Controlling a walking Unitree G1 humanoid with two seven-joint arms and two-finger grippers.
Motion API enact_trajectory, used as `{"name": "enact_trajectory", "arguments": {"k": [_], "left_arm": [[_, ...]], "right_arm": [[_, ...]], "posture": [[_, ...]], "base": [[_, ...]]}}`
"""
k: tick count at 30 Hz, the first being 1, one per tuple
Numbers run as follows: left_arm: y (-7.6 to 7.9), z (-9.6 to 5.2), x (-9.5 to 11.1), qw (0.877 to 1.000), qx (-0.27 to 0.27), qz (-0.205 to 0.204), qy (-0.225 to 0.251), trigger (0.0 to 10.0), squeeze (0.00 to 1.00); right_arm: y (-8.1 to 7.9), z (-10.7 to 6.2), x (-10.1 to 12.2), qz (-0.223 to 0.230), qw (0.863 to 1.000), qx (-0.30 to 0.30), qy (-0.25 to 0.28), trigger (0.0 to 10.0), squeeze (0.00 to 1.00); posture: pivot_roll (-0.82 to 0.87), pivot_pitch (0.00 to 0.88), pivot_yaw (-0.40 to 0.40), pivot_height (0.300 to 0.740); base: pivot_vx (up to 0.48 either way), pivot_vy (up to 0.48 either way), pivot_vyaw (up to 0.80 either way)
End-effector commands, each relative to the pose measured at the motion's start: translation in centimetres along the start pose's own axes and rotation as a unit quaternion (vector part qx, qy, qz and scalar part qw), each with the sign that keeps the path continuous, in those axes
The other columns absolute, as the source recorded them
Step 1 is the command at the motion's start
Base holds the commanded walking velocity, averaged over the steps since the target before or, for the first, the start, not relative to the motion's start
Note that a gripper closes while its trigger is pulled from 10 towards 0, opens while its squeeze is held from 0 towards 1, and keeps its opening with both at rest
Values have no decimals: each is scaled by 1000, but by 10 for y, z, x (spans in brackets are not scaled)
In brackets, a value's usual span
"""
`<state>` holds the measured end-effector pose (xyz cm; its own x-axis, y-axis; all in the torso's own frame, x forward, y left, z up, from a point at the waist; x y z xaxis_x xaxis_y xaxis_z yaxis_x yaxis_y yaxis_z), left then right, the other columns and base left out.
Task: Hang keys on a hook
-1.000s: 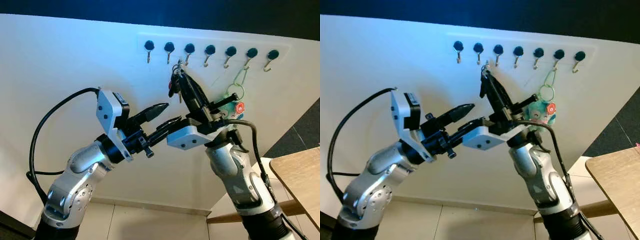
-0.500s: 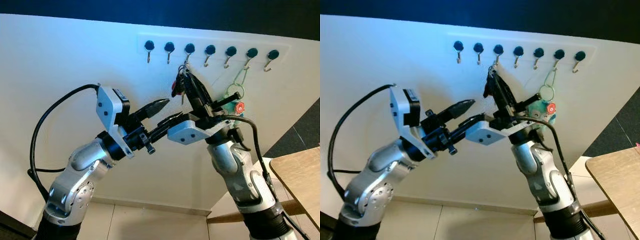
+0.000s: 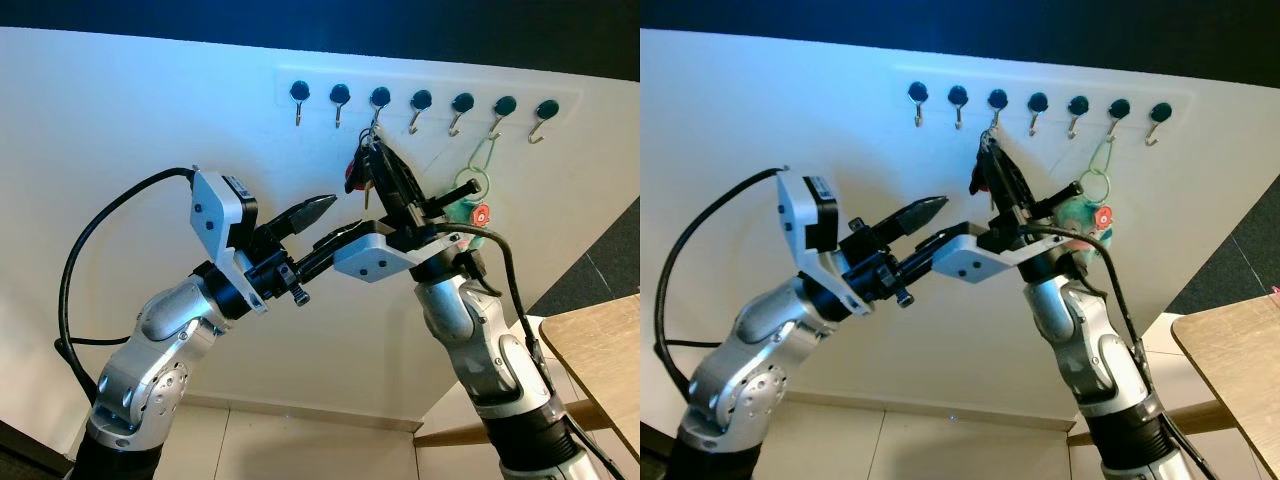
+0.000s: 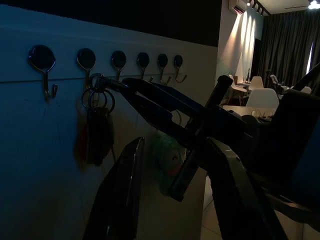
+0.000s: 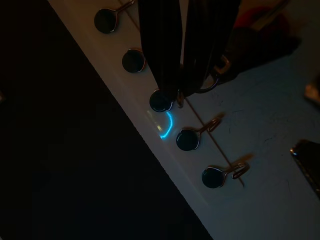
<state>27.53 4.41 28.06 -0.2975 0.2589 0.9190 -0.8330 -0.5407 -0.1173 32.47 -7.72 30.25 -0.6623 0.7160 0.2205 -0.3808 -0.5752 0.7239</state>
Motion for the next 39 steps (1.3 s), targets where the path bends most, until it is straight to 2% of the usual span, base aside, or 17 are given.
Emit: {"name": "enact_trajectory", "arguments": {"k": [1, 9, 15, 22, 26, 34, 39], "left_arm": [[7, 3, 4, 1000, -14, -10, 16, 10000, 0], [7, 3, 4, 1000, -14, -11, 16, 10000, 0], [7, 3, 4, 1000, -16, -13, 16, 10000, 0], [8, 4, 5, 1000, -18, -14, 17, 10000, 0], [7, 5, 5, 1000, -19, -15, 19, 10000, 0], [8, 6, 5, 999, -20, -16, 20, 10000, 0], [8, 5, 5, 999, -20, -18, 19, 10000, 0]], "right_arm": [[1, -1, -11, -7, 1000, 1, -21, 10000, 0], [-1, -2, -11, -6, 1000, 4, -23, 10000, 0], [7, -1, 5, 4, 1000, -14, 10, 10000, 0], [11, -1, 11, 8, 999, -24, 20, 10000, 0], [20, -2, 16, 3, 999, -38, 27, 10000, 0], [22, -3, 13, -1, 999, -42, 21, 10000, 0], [21, -6, 0, -11, 999, -39, -5, 10000, 0]], "posture": [[0, 84, -38, 740], [-1, 84, -38, 740], [-2, 87, -36, 740], [-3, 89, -36, 740], [-7, 92, -31, 740], [-6, 97, -32, 740], [-6, 98, -28, 740]], "base": [[0, 0, 0], [0, 0, 0], [0, 0, 0], [0, 0, 0], [0, 0, 0], [0, 0, 0], [0, 0, 0]]}}
Point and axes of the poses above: a point about 5 cm out from each wrist's last joint towards the gripper, its own z axis pointing out of the wrist towards the gripper, its own x axis along the axis of the wrist's last joint, y = z × x, the point moved 6 cm from there along z, pointing out of the wrist towards the gripper, and after that the axes turned 1 degree about -z, right-handed, at the moved point
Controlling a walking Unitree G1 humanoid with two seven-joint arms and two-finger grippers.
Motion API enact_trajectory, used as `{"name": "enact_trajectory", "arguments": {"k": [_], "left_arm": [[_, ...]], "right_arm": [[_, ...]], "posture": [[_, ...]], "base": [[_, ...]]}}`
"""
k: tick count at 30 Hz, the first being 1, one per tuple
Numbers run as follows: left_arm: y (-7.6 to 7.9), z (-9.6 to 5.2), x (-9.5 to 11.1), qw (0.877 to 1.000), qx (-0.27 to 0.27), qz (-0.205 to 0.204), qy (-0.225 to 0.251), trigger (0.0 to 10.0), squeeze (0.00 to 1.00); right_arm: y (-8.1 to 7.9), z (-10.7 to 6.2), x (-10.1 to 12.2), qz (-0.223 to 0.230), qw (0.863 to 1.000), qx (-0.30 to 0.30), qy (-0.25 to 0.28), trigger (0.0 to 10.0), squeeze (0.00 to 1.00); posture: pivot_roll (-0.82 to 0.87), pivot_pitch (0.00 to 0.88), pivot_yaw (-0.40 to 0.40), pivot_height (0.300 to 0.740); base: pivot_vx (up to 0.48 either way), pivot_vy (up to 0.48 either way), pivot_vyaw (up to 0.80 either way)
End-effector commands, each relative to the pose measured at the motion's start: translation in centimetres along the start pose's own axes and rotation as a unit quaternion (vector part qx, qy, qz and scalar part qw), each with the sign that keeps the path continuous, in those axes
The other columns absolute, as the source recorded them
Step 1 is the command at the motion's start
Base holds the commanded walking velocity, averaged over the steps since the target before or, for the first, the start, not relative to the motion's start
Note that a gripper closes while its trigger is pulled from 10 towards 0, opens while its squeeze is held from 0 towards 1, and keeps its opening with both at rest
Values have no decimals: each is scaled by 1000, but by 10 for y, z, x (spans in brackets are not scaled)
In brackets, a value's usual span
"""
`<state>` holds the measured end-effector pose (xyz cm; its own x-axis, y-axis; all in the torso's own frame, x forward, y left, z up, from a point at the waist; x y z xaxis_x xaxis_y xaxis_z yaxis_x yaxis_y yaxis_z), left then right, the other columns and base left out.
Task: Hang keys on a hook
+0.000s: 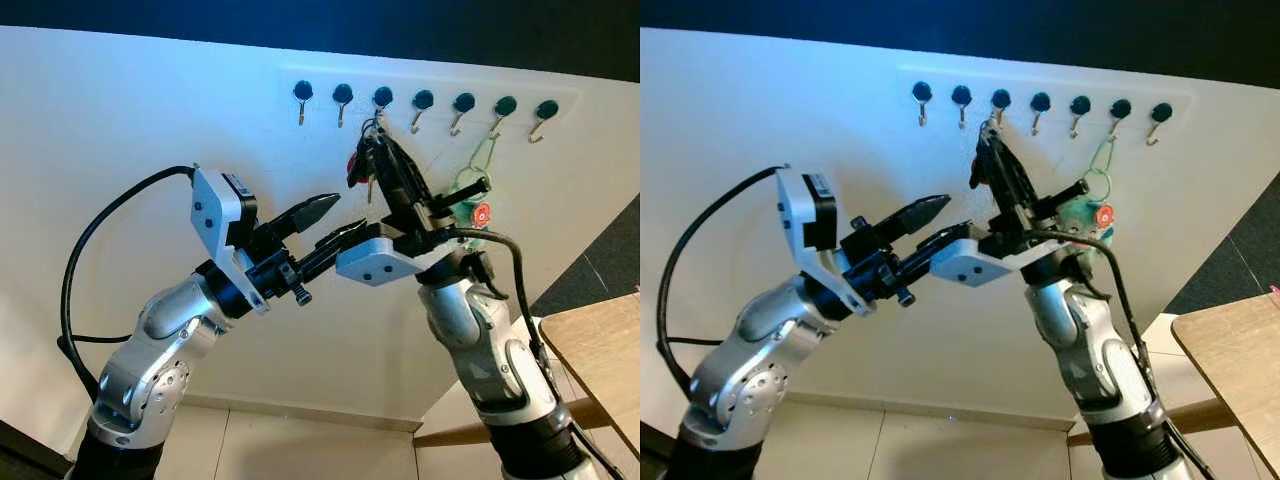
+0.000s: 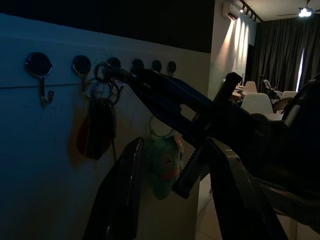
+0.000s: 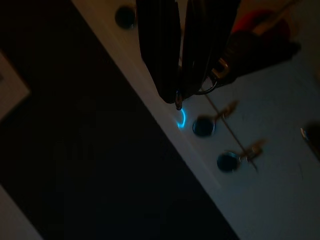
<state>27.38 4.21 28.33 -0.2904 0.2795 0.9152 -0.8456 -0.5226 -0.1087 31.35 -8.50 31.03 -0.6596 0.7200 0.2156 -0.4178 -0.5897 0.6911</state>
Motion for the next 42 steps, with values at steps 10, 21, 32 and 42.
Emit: {"name": "enact_trajectory", "arguments": {"k": [10, 21, 32, 42], "left_arm": [[4, 5, 4, 1000, -11, -7, 15, 10000, 0], [3, 6, 5, 1000, -8, -4, 16, 10000, 0], [3, 5, 6, 1000, -7, -4, 18, 10000, 0], [3, 6, 6, 1000, -8, -5, 20, 10000, 0]], "right_arm": [[6, 4, -16, -29, 999, -7, -19, 10000, 0], [-4, 6, -17, -33, 999, 19, -11, 10000, 0], [-12, 2, -7, -22, 999, 35, 6, 10000, 0], [-13, 2, 4, -17, 999, 37, 29, 10000, 0]], "posture": [[-4, 97, -29, 740], [-2, 97, -32, 740], [-5, 99, -33, 740], [-8, 99, -34, 740]], "base": [[0, 0, 0], [0, 0, 0], [0, 0, 0], [0, 0, 0]]}}
Point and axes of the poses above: a point about 5 cm out from each wrist's last joint towards the gripper, its own z axis pointing out of the wrist towards the gripper, its own x axis along the axis of the wrist's last joint, y = z × x, the point moved 6 cm from there along z, pointing out of the wrist towards the gripper, and after that the axes turned 1 degree about -z, right-handed, at the moved point
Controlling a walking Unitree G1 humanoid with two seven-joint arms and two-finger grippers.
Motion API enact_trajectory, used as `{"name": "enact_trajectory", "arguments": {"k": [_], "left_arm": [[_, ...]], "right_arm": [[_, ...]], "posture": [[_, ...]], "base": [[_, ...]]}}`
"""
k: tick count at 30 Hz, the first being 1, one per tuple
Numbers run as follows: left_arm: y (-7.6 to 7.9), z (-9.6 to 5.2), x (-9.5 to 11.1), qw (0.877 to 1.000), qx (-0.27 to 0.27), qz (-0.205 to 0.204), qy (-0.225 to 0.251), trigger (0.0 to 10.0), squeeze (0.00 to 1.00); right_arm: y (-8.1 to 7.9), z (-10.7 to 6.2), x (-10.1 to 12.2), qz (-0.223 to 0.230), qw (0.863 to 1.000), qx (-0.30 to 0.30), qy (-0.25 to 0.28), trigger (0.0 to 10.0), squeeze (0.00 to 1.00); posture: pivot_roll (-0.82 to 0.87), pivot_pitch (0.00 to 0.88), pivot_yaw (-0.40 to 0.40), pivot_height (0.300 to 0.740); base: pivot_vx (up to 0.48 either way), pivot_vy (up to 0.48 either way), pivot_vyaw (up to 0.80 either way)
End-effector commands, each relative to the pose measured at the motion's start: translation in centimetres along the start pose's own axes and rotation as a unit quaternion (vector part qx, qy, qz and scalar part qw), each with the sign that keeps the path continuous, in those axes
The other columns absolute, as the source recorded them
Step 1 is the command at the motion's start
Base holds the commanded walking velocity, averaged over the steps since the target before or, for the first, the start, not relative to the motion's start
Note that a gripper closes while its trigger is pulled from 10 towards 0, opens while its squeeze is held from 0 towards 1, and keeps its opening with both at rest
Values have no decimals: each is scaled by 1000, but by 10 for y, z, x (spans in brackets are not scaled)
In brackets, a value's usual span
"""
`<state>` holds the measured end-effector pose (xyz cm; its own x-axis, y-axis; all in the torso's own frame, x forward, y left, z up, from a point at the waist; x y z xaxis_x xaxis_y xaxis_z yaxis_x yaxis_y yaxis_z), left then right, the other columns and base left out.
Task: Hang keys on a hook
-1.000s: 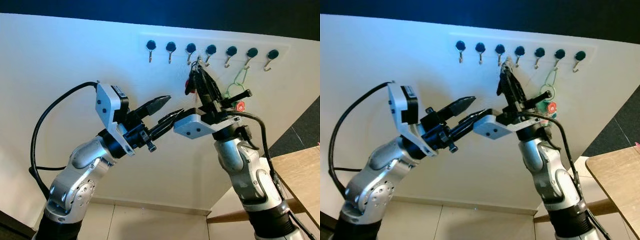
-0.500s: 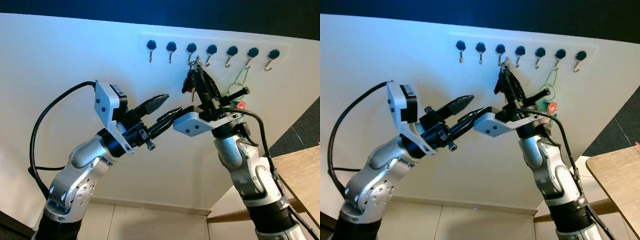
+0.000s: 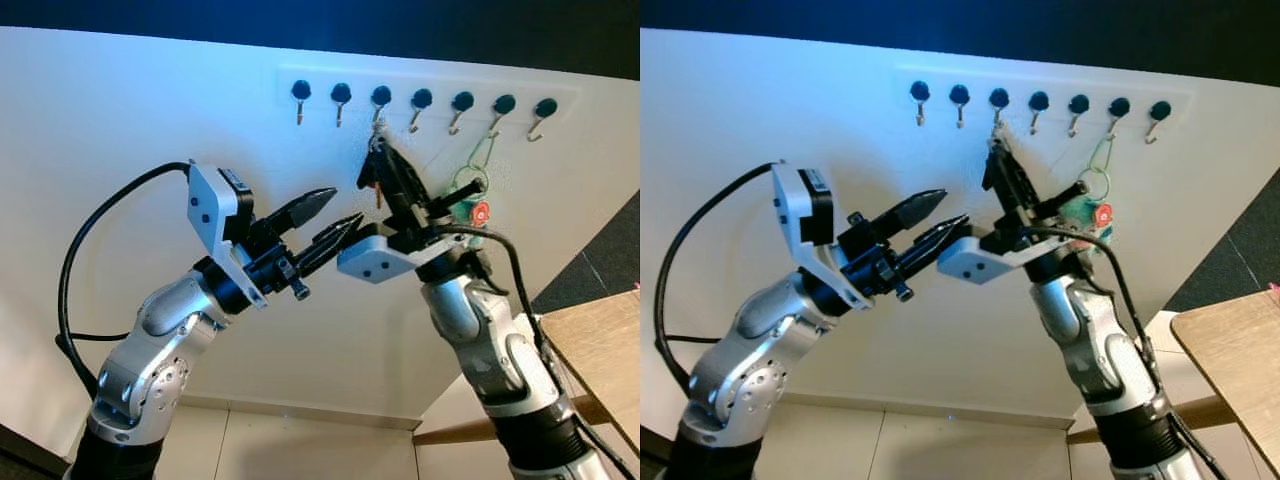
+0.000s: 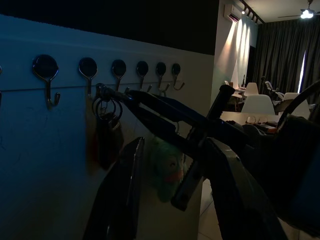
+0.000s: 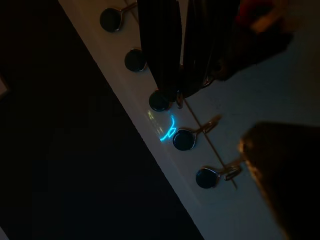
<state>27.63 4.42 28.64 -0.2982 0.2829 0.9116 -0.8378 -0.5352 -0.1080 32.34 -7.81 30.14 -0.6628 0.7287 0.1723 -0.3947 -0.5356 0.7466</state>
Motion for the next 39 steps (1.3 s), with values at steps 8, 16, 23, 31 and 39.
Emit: {"name": "enact_trajectory", "arguments": {"k": [8, 16, 23, 31, 39], "left_arm": [[7, 5, 3, 1000, -15, -10, 15, 10000, 0], [8, 5, 2, 1000, -18, -10, 12, 10000, 0], [8, 7, 4, 1000, -20, -8, 16, 10000, 0], [8, 13, 10, 999, -21, 0, 30, 10000, 0], [10, 18, 16, 999, -27, 7, 40, 10000, 0]], "right_arm": [[-3, -1, 2, -5, 1000, 11, 7, 10000, 0], [-19, -7, -19, -11, 998, 53, -35, 10000, 0], [-19, -7, -27, -11, 997, 58, -48, 10000, 0], [-19, -8, -40, -10, 996, 61, -69, 10000, 0], [-13, -9, -40, 78, 994, 47, -66, 10000, 0]], "posture": [[-8, 100, -34, 740], [-9, 95, -31, 740], [-9, 94, -31, 740], [-8, 92, -34, 740], [-8, 94, -34, 740]], "base": [[0, 0, 0], [0, 0, 0], [0, 0, 0], [0, 0, 0], [0, 0, 0]]}}
Point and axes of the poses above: a point about 5 cm out from each wrist's last joint towards the gripper, its own z axis pointing out of the wrist towards the gripper, its own x axis along the axis of the wrist's last joint, y = z × x, the point moved 6 cm from there along z, pointing out of the wrist towards the gripper, and after that the axes turned 1 degree about -z, right-handed, at the moved point
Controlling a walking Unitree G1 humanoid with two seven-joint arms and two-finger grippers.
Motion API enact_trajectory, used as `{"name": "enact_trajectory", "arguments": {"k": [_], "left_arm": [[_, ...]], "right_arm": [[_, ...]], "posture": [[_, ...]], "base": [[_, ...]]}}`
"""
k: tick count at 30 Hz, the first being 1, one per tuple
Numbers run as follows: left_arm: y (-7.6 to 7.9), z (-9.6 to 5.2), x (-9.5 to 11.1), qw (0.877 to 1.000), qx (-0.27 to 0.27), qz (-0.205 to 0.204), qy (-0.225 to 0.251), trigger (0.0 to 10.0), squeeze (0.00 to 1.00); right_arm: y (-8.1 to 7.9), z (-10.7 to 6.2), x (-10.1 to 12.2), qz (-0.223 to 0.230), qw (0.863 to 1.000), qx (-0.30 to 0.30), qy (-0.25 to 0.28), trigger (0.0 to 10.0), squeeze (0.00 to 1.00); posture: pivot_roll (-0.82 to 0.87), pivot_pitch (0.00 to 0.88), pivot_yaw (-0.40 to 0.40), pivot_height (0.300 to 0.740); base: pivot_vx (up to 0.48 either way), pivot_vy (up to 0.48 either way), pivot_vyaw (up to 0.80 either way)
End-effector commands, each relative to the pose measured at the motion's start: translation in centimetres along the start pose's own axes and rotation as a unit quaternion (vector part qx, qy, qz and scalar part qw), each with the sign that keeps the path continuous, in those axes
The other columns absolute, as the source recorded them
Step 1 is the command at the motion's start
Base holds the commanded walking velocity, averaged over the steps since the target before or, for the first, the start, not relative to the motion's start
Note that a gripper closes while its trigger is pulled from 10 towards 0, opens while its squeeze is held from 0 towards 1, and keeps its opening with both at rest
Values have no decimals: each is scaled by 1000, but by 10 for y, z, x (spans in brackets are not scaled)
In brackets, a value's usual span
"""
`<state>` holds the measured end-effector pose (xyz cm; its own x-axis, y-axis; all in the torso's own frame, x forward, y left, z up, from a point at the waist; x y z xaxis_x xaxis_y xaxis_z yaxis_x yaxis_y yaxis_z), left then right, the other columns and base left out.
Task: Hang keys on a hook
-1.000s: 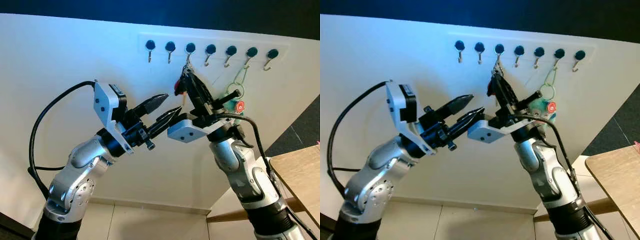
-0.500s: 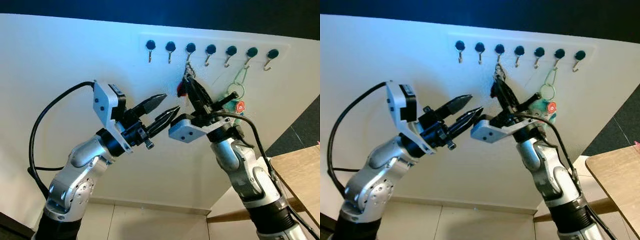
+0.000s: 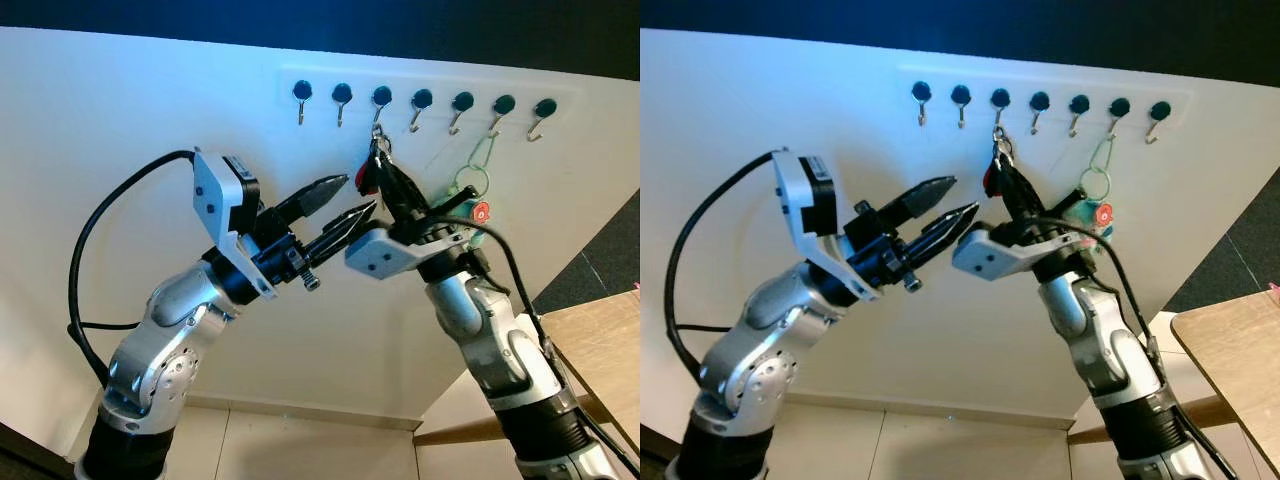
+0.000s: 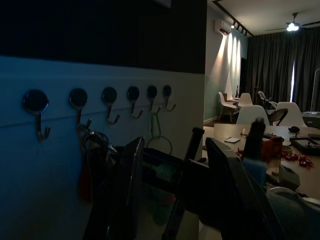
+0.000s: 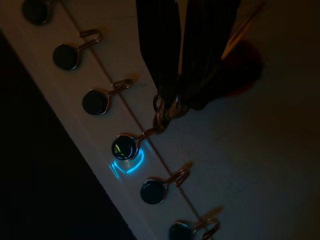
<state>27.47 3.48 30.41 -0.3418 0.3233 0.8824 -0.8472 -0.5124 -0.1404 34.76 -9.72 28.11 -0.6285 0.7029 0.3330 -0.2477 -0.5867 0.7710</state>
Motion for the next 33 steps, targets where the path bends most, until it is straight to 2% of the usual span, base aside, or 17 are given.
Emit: {"name": "enact_trajectory", "arguments": {"k": [1, 6, 14, 18, 19, 20, 33], "left_arm": [[5, 4, 2, 1000, -9, -2, 9, 10000, 0], [2, 4, 0, 1000, 0, 7, 4, 10000, 0], [-19, -1, -18, 996, 47, 47, -51, 10000, 0], [-21, -2, -21, 996, 53, 53, -56, 10000, 0], [-24, -2, -22, 995, 59, 59, -61, 10000, 0], [-26, -3, -24, 994, 66, 61, -66, 10000, 0], [-32, -3, -26, 992, 82, 69, -70, 10000, 0]], "right_arm": [[1, -3, -7, 17, 1000, 0, -11, 10000, 0], [1, -2, -6, 23, 1000, 0, -10, 10000, 0], [4, -3, -5, 36, 999, -4, -6, 10000, 0], [4, -3, -5, 37, 999, -4, -5, 10000, 0], [4, -3, -4, 40, 999, -4, -4, 10000, 118], [5, -3, -3, 49, 999, -6, 0, 10000, 1000], [7, -3, -2, 60, 998, -8, 5, 10000, 1000]], "posture": [[-8, 94, -34, 740], [-7, 98, -34, 740], [-7, 99, -31, 740], [-8, 98, -31, 740], [-7, 99, -30, 740], [-8, 99, -31, 740], [-7, 105, -33, 740]], "base": [[0, 0, 0], [0, 0, 0], [0, 0, 0], [0, 0, 0], [0, 0, 0], [0, 0, 0], [0, 0, 0]]}}
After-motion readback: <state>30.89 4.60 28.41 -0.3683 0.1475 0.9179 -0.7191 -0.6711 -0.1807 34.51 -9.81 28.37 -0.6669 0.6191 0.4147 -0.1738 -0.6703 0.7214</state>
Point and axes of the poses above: a point about 5 cm out from each wrist's last joint towards the gripper, its own z axis pointing out of the wrist towards the gripper, its own x axis along the axis of the wrist's last joint, y = z × x, the point moved 6 cm from there along z, pointing out of the wrist towards the gripper, and after that the axes turned 1 degree about -z, right-handed, at the moved point
